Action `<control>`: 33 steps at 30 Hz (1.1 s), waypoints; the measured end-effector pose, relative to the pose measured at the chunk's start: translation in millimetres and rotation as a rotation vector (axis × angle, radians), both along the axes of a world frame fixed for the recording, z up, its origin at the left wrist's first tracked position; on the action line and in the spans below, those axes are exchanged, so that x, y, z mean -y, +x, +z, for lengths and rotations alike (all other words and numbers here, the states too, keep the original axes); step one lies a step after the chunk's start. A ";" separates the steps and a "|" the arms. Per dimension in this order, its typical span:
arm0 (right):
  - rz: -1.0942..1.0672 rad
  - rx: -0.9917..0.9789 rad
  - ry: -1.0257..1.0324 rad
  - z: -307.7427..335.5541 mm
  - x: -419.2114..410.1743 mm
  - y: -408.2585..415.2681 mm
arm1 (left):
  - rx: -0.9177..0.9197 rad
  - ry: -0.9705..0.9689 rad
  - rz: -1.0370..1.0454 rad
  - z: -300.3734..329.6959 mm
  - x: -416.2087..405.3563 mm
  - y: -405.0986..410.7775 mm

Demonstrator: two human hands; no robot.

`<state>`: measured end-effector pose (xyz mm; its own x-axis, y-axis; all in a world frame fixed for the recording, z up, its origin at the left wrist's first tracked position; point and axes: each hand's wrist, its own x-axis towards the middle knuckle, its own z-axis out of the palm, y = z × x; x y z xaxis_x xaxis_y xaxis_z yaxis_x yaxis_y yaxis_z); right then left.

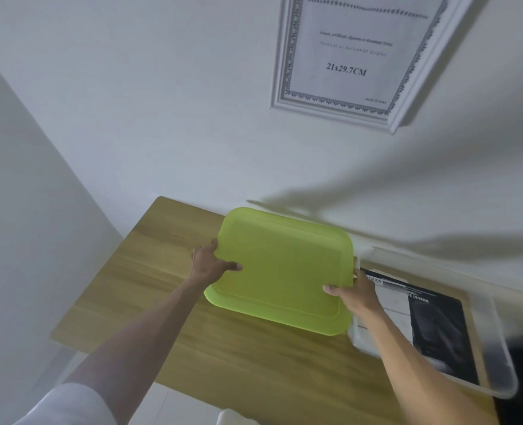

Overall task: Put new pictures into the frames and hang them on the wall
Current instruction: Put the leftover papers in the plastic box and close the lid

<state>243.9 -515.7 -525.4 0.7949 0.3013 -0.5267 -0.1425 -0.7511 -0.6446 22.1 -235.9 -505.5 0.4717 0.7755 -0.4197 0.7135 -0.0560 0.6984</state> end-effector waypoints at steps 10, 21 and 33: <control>-0.075 0.014 0.075 45.4 135.9 24.9 | 0.046 -0.034 -0.107 -4.5 122.8 66.5; -0.170 -0.016 0.039 50.9 285.1 100.8 | 0.070 -0.025 -0.183 4.7 257.5 164.9; -0.136 -0.067 0.041 31.8 306.1 153.3 | -0.016 -0.037 -0.096 2.1 283.1 200.5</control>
<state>397.3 -821.8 -493.6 0.7932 0.2154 -0.5697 -0.2851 -0.6952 -0.6598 222.6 -519.0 -503.4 0.5358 0.7108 -0.4558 0.7175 -0.0986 0.6896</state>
